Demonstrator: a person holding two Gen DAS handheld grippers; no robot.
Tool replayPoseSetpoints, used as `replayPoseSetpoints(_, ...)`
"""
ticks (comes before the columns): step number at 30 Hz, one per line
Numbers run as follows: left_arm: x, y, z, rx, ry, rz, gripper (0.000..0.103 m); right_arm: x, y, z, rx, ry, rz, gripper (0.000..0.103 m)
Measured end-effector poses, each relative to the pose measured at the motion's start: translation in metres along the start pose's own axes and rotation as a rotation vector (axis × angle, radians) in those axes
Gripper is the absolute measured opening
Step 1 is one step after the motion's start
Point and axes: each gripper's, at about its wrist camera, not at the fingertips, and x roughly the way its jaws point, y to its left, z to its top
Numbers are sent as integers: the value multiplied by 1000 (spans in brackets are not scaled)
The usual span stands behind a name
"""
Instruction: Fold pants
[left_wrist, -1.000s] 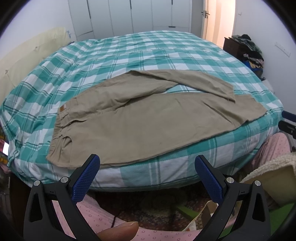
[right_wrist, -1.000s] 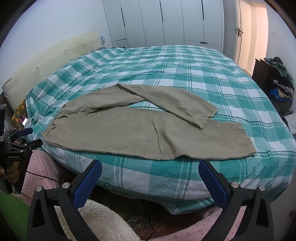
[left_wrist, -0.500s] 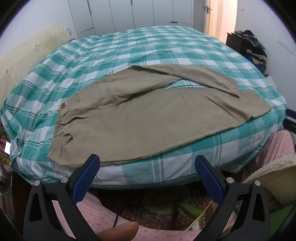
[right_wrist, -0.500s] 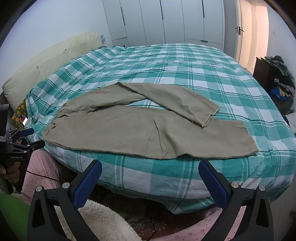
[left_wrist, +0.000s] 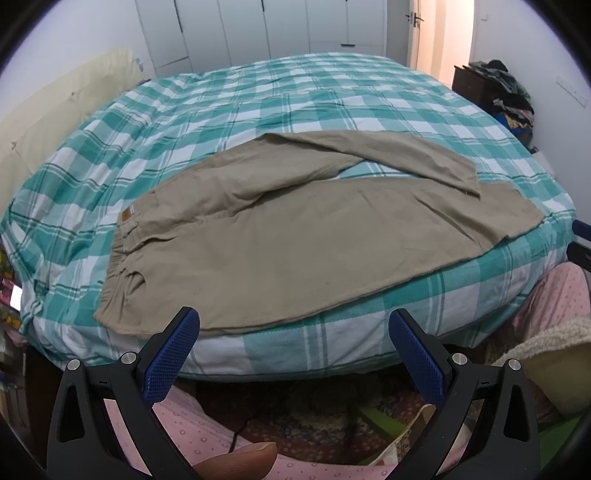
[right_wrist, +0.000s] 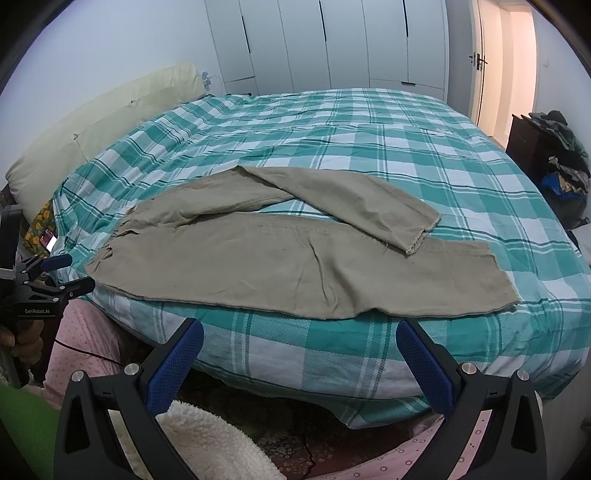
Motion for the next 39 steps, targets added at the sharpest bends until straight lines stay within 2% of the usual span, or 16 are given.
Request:
replayPoseSetpoints(4, 4, -2, 2, 3, 11, -4, 102, 11, -15, 18, -48, -68, -11, 103)
replayPoseSetpoints(7, 4, -4, 4, 16, 13, 5, 102, 60, -52, 45, -211, -52, -63, 102)
replayPoseSetpoints(9, 3, -3, 5, 8, 13, 14, 102, 113, -79, 56, -334, 42, -96, 87)
replayPoseSetpoints(11, 4, -1, 4, -12, 23, 23, 102, 158, -98, 60, -433, 127, -119, 58)
replayPoseSetpoints(15, 12, 5, -1, -57, 73, 48, 102, 237, -119, 63, -589, 245, -119, 55)
replayPoseSetpoints(16, 14, 6, -2, -62, 87, 52, 102, 244, -121, 64, -594, 248, -112, 40)
replayPoseSetpoints(17, 18, 7, -3, -64, 102, 58, 102, 252, -125, 68, -579, 254, -97, 7)
replayPoseSetpoints(18, 21, 7, -3, -62, 118, 67, 102, 254, -127, 74, -556, 244, -119, 2)
replayPoseSetpoints(21, 30, 11, -4, -53, 144, 86, 102, 220, -118, 93, -526, 182, -110, 2)
replayPoseSetpoints(25, 55, 17, 1, -71, 197, 63, 102, 149, -108, 136, -472, 165, 29, 2)
replayPoseSetpoints(28, 70, 12, 11, -66, 215, 43, 102, 125, -125, 222, -377, 133, 60, 2)
replayPoseSetpoints(32, 69, 7, 26, -64, 180, 30, 102, 166, -180, 372, -192, 40, -94, 5)
replayPoseSetpoints(33, 68, 9, 29, -77, 176, 30, 102, 180, -194, 400, -131, 33, -148, 12)
replayPoseSetpoints(34, 67, 12, 31, -90, 174, 29, 102, 193, -213, 423, -54, 11, -241, 31)
replayPoseSetpoints(36, 65, 21, 27, -119, 171, 42, 102, 209, -253, 446, 112, -32, -452, 39)
replayPoseSetpoints(39, 75, 36, 15, -155, 192, 75, 102, 228, -258, 418, 154, -53, -427, 42)
